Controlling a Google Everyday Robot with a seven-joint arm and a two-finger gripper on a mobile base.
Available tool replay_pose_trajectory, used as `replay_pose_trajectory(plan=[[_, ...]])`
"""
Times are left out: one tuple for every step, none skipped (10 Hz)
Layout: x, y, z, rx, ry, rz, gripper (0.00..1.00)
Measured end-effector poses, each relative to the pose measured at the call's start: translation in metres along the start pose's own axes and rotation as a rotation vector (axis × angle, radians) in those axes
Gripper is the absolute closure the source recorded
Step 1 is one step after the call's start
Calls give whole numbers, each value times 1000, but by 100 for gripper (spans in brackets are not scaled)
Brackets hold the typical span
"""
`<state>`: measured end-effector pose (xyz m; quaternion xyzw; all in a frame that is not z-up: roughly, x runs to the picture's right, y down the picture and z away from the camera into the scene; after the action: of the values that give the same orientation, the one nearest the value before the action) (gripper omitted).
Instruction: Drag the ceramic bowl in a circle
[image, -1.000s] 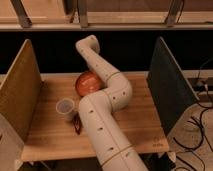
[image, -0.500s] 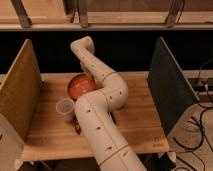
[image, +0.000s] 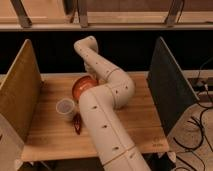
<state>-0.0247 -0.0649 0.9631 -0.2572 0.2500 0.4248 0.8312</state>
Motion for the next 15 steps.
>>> replay_pose_trajectory(plan=[[13,-15,1,27,22,35,100],[29,-38,2,69,43,84,100],[38,-55,3,103,51,114,100],[36,-61,3,121,45,118,100],[31,-61,4,129,37,111,100],[14,-50,9,128,9,74,100],[7,-43,11,122,1,56,100],[-3,-32,14,112,-11,27,100],[-13,-19,16,93,-27,-4,100],[-21,-10,15,79,-42,-24,100],[-28,2,13,59,-59,-49,100],[-34,15,10,36,-72,-75,100],[-38,30,4,11,-84,-103,100],[-39,39,1,-4,-89,-118,100],[-37,48,-1,-19,-88,-134,100]])
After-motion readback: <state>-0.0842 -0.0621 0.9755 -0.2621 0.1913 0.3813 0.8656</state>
